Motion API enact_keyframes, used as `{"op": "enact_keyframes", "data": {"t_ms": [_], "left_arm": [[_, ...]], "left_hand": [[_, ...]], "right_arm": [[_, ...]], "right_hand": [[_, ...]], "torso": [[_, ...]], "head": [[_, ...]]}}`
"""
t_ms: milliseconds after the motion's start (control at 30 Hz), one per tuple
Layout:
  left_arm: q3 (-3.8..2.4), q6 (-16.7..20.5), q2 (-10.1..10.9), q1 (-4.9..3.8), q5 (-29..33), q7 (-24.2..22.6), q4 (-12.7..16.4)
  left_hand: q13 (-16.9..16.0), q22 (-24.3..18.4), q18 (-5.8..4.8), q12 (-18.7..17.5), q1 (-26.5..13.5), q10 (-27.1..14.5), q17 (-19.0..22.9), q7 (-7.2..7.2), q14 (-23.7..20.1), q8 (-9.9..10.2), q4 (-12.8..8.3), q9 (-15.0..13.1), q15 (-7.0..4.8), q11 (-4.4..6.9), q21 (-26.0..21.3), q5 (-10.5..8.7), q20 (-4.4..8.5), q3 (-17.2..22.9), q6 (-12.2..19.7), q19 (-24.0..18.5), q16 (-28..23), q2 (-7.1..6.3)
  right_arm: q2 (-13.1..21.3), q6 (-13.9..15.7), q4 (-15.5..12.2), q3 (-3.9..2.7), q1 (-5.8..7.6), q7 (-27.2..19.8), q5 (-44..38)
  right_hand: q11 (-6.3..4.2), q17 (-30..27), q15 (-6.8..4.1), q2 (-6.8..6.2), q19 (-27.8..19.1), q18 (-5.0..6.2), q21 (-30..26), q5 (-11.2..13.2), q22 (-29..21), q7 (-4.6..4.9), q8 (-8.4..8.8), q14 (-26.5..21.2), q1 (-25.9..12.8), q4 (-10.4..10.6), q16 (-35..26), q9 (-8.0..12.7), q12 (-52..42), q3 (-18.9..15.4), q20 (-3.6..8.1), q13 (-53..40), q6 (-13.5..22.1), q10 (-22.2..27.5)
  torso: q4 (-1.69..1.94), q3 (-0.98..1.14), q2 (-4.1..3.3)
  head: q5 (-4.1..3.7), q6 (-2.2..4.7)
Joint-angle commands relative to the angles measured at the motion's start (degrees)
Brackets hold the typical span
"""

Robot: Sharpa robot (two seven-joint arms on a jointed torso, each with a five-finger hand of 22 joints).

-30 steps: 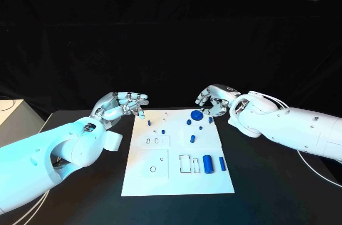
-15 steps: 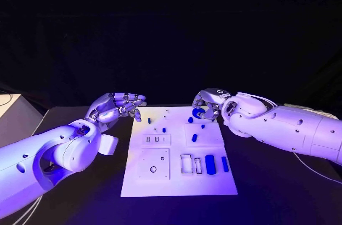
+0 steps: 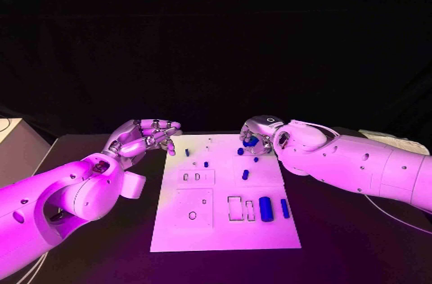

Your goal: Assemble the parts on the task board

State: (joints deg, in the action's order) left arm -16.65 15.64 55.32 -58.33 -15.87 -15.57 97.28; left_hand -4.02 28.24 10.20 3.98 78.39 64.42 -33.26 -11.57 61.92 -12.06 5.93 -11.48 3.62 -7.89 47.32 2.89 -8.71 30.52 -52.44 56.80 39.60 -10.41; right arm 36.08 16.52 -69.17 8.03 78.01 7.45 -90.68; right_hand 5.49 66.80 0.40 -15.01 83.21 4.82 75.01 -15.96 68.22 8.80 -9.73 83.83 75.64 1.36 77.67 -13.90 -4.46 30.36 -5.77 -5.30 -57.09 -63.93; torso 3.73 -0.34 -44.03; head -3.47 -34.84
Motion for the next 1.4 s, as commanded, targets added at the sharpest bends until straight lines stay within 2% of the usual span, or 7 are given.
{"op": "enact_keyframes", "data": {"t_ms": [33,100,433,733,1133,1300,1400], "left_arm": [[-0.13,-0.8,0.0,-0.04,-0.1,-0.1,0.2],[-0.15,-0.8,0.1,-0.04,-0.1,-0.1,0.3],[-0.26,-0.8,0.3,-0.04,-0.2,0.0,0.3],[-0.34,-0.9,0.3,-0.04,-0.3,0.1,0.3],[-0.39,-1.1,0.5,-0.05,-0.3,0.4,0.3],[-0.4,-1.2,0.5,-0.05,-0.3,0.5,0.3],[-0.4,-1.2,0.6,-0.05,-0.3,0.6,0.3]], "left_hand": [[-0.1,0.0,0.25,-0.2,-0.5,-0.2,-0.1,0.01,-0.5,0.3,0.1,-0.1,0.01,0.04,0.2,0.12,-0.18,0.4,0.1,-0.4,0.3,-0.1],[-0.1,0.0,0.25,-0.2,-0.5,-0.2,-0.1,0.01,-0.5,0.3,0.1,-0.1,0.01,0.04,0.2,0.12,-0.18,0.4,0.1,-0.4,0.3,-0.1],[-0.1,0.1,0.25,-0.2,-0.6,-0.2,-0.1,-0.03,-0.6,0.3,0.1,-0.1,0.03,0.01,0.4,0.12,-0.19,0.4,0.2,-0.4,0.4,-0.12],[0.0,0.2,0.25,-0.3,-0.5,-0.3,-0.2,-0.07,-0.7,0.3,0.1,-0.1,0.05,-0.02,0.5,0.11,-0.2,0.5,0.2,-0.5,0.4,-0.13],[0.0,0.2,0.25,-0.3,-0.5,-0.3,-0.2,-0.07,-0.7,0.3,0.1,-0.1,0.05,-0.02,0.5,0.11,-0.2,0.5,0.2,-0.5,0.4,-0.13],[0.0,0.2,0.25,-0.3,-0.5,-0.3,-0.2,-0.07,-0.7,0.3,0.1,-0.1,0.05,-0.02,0.5,0.11,-0.2,0.5,0.2,-0.5,0.4,-0.13],[0.0,0.3,0.24,-0.3,-0.5,-0.3,-0.2,-0.09,-0.7,0.4,0.1,-0.1,0.07,-0.04,0.7,0.11,-0.22,0.5,0.3,-0.6,0.5,-0.1]], "right_arm": [[-0.4,-2.5,0.3,0.04,-0.11,1.4,-1.7],[-0.6,-2.8,0.3,0.06,-0.2,1.4,-1.7],[-1.0,-3.7,-0.1,0.1,-0.52,1.3,-1.7],[-1.3,-3.6,-0.1,0.12,-0.62,1.8,-1.8],[-1.5,-3.1,0.0,0.12,-0.62,2.3,-2.1],[-1.3,-1.4,-0.5,0.12,-0.62,2.4,-2.3],[-1.1,0.0,-0.8,0.11,-0.62,2.4,-2.4]], "right_hand": [[-0.16,0.1,-0.14,-0.42,0.3,-0.75,0.3,-0.1,0.1,-0.17,0.08,2.6,0.0,0.2,0.5,-0.1,-0.2,-0.4,-0.01,-0.1,0.1,0.0],[-0.11,0.1,-0.1,-0.3,0.3,-0.74,0.3,-0.1,0.1,-0.13,-0.07,2.5,0.0,0.3,0.6,-0.3,-0.1,-0.4,-0.03,-0.1,-0.1,0.3],[-0.04,0.1,-0.02,0.01,0.2,-0.73,0.3,-0.1,0.1,-0.12,-0.58,2.4,0.0,0.6,0.8,-0.8,-0.2,-0.6,-0.1,-0.2,-0.9,0.6],[-0.05,0.1,0.0,0.3,0.2,-0.74,0.5,-0.1,0.3,-0.07,-0.79,2.4,0.1,0.8,1.0,-1.0,-0.4,-0.5,-0.13,-0.3,-1.2,0.3],[-0.16,0.5,-0.06,0.87,0.3,-0.83,0.9,-0.1,1.0,-0.13,-1.11,2.4,0.2,1.2,1.4,-1.4,-1.0,0.1,-0.13,-0.6,-1.7,-0.5],[-0.86,0.7,-0.6,1.93,1.1,-1.31,2.9,-0.1,3.9,-0.84,-2.39,2.3,1.1,1.1,1.9,-2.5,-2.2,1.5,0.2,-1.3,-3.5,-2.7],[-1.46,1.0,-1.06,2.57,1.6,-1.66,4.3,1.3,5.9,-1.27,-3.22,2.3,1.9,0.7,2.2,-3.5,-3.1,2.6,0.63,-1.9,-4.3,-4.3]], "torso": [[0.21,-0.14,-0.36],[0.21,-0.17,-0.6],[0.15,0.03,-1.32],[0.35,-0.06,-1.76],[0.36,-0.1,-2.34],[0.43,-0.11,-2.47],[0.44,-0.15,-2.51]], "head": [[-0.15,0.07],[-0.13,0.15],[0.15,0.43],[0.11,0.73],[-0.03,1.04],[-0.08,1.1],[-0.04,1.16]]}}
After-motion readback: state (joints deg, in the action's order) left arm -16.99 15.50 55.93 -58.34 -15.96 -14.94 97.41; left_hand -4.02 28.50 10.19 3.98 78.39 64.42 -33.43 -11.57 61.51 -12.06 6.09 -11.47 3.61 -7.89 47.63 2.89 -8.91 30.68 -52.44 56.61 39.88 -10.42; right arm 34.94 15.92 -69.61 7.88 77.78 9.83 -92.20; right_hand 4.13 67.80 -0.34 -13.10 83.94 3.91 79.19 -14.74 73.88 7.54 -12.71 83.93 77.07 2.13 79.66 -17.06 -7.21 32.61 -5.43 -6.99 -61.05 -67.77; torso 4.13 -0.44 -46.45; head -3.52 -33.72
